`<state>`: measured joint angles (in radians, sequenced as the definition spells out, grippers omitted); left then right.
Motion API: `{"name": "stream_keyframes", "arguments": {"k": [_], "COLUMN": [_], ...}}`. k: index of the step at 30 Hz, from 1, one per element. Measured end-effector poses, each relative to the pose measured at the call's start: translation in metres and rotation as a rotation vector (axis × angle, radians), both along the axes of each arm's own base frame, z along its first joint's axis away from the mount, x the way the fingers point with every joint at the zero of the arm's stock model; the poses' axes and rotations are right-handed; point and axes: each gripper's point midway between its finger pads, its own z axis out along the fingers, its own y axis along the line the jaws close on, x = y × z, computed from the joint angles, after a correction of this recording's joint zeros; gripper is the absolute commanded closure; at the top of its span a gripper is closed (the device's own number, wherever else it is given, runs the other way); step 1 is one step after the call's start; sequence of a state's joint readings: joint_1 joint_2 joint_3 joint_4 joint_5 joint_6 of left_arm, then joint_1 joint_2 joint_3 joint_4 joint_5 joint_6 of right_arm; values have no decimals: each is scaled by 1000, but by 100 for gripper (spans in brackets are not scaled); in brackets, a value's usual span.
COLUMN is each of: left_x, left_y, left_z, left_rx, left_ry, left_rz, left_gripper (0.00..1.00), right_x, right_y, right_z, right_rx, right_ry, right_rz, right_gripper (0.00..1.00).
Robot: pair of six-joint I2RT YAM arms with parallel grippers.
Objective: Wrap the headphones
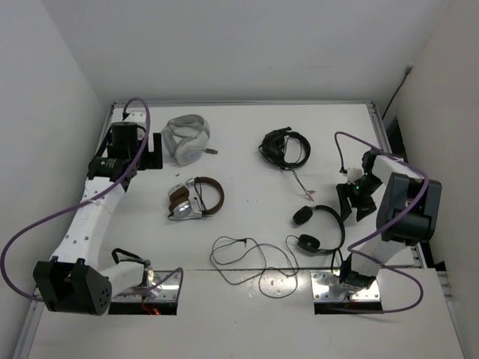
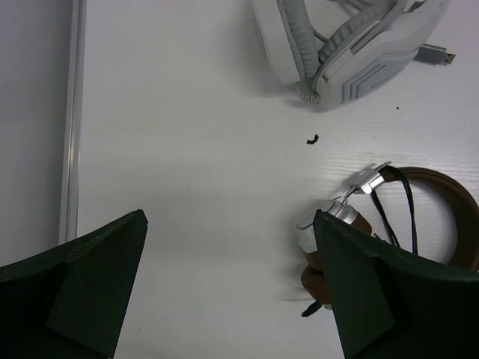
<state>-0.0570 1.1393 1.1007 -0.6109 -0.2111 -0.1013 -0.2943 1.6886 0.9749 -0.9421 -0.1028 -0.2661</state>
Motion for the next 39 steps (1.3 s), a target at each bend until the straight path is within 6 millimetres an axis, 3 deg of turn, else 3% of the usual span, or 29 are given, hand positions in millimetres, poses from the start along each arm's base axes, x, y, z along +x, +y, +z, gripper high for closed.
{"name": "stream_keyframes", "arguments": {"k": [10, 13, 16, 21, 28, 34, 39], "left_x": [3, 4, 5, 6, 6, 7, 8], "left_y": [10, 13, 15, 18, 24, 26, 25], "left_z": [0, -2, -3, -5, -5, -5, -7], "left_rx": [30, 32, 33, 42, 52, 59, 60], "left_ry": [-6, -1, 2, 10, 7, 9, 12], "left_rz": [22, 29, 36, 38, 56, 63, 50], "left_gripper": [0, 0, 0, 0, 0, 0, 0], "right_x": [-2, -3, -2, 0, 6, 37, 89], "right_y": [20, 22, 23, 24, 25, 25, 10], "right_z": [-16, -20, -26, -30, -30, -17, 6], "right_rx": [14, -5, -37, -101, -156, -182, -192], "right_ry": [90, 112, 126, 140, 107, -22, -159], "right_rz": [12, 11, 17, 25, -25, -39, 8], "right_gripper": [47, 54, 68, 100, 100, 100, 100]}}
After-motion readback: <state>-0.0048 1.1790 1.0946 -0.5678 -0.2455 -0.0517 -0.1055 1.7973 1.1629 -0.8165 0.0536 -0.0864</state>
